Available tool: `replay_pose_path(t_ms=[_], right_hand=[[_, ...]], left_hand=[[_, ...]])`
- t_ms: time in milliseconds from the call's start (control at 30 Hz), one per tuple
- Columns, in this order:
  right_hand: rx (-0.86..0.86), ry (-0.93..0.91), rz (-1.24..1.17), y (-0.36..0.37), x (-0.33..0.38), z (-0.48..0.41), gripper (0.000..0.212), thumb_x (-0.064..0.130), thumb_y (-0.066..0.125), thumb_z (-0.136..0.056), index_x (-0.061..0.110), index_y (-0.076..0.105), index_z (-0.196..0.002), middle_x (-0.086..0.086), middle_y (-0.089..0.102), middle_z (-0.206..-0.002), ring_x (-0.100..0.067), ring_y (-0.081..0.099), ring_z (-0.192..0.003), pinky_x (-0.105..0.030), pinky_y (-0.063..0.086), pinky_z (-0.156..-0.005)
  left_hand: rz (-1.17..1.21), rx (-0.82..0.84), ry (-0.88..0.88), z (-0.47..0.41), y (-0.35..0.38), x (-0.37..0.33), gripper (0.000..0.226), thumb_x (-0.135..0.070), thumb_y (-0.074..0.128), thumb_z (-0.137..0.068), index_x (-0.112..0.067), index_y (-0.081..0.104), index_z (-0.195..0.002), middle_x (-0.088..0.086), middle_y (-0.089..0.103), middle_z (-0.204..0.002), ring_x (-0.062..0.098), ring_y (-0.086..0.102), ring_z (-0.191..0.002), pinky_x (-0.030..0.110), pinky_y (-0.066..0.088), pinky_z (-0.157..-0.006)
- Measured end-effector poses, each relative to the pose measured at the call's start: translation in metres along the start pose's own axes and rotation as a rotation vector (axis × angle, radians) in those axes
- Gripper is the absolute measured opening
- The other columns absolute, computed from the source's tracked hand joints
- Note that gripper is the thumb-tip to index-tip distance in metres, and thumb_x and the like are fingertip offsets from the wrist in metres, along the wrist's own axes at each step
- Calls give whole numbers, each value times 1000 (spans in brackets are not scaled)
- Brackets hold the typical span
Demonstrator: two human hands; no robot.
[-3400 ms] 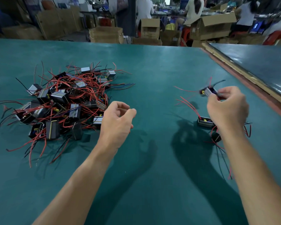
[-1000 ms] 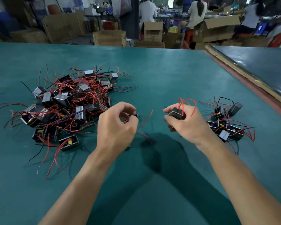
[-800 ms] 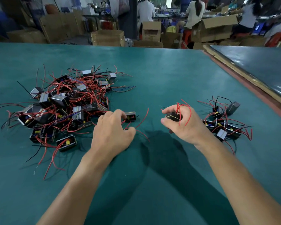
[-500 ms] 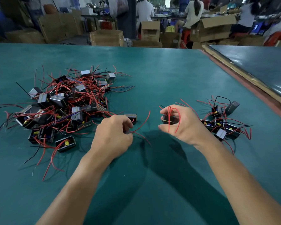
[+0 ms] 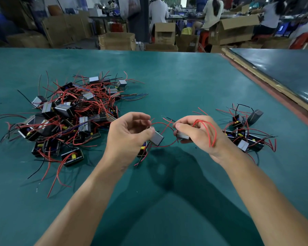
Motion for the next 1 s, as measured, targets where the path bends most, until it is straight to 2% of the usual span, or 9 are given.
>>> replay_pose_path(t_ms=[133, 233, 367, 433, 500, 567, 700, 800, 1000], right_hand=[[-158, -4, -24, -7, 1, -4, 22, 5, 61, -92, 12, 72, -74, -2, 69, -66, -10, 64, -60, -22, 55, -57], [-236, -12, -56, -11, 2, -6, 23, 1, 58, -92, 9, 70, -75, -4, 68, -67, -7, 61, -53, -21, 54, -53], [-326, -40, -36, -13, 2, -9, 26, -2, 55, -91, 12, 68, -73, -5, 67, -67, -6, 60, -55, -19, 53, -52], [-354, -47, -17, -14, 1, -10, 28, -2, 55, -90, 13, 67, -71, -4, 66, -65, -5, 59, -55, -20, 53, -53], [-362, -50, 10, -14, 1, -10, 28, -2, 56, -90, 14, 67, -70, -3, 65, -64, -4, 59, -54, -24, 52, -56], [-359, -55, 31, -14, 0, -9, 27, -2, 58, -89, 14, 67, -70, -3, 66, -63, -7, 60, -57, -32, 54, -62], [-381, -78, 56, -14, -3, -9, 27, -3, 60, -85, 17, 69, -70, -1, 66, -63, -13, 62, -65, -44, 57, -73], [-379, -104, 71, -18, -6, -10, 28, -5, 66, -81, 21, 68, -71, 0, 65, -63, -13, 58, -57, -36, 53, -65], [-322, -95, 89, -19, -10, -11, 29, -9, 68, -76, 21, 68, -74, -10, 69, -73, -17, 58, -58, -35, 52, -67]], left_hand=[[-353, -24, 314, 7, 4, 2, 41, 9, 72, -72, -21, 65, -99, -2, 68, -89, 13, 68, -86, 27, 56, -81], [-504, 110, 449, 13, 10, 2, 45, 10, 68, -69, -17, 65, -105, -5, 68, -90, 12, 67, -86, 25, 54, -83], [-312, 457, 185, 27, 25, 1, 17, -15, 72, -74, -19, 68, -90, 1, 72, -77, 15, 70, -74, 29, 57, -72], [-206, 492, 53, 26, 26, 2, 5, -18, 69, -77, -16, 69, -81, 4, 72, -69, 16, 68, -64, 31, 56, -68], [-286, 353, 80, 20, 21, 4, 3, -15, 69, -76, -17, 69, -78, 0, 70, -67, 14, 65, -63, 33, 55, -67], [-528, 263, 167, 15, 15, 7, 11, -14, 72, -77, -21, 68, -84, -7, 68, -70, 12, 64, -67, 33, 53, -71], [-728, 349, 133, 14, 10, 9, 22, -26, 76, -74, -28, 67, -94, -14, 66, -81, 6, 62, -76, 32, 53, -77], [-732, 402, 159, 15, 9, 7, 30, -29, 78, -69, -30, 69, -98, -18, 66, -87, 3, 60, -79, 29, 53, -76], [-851, 457, 231, 14, 8, 10, 39, 0, 68, -69, -26, 70, -98, -15, 65, -86, 8, 59, -71, 31, 51, -71]])
Point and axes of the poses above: each hand's wrist, its own z-axis away from the middle knuckle, its own y-axis out of the palm, x = y × z, the point moved 1 cm from there along -z, towards the middle knuckle
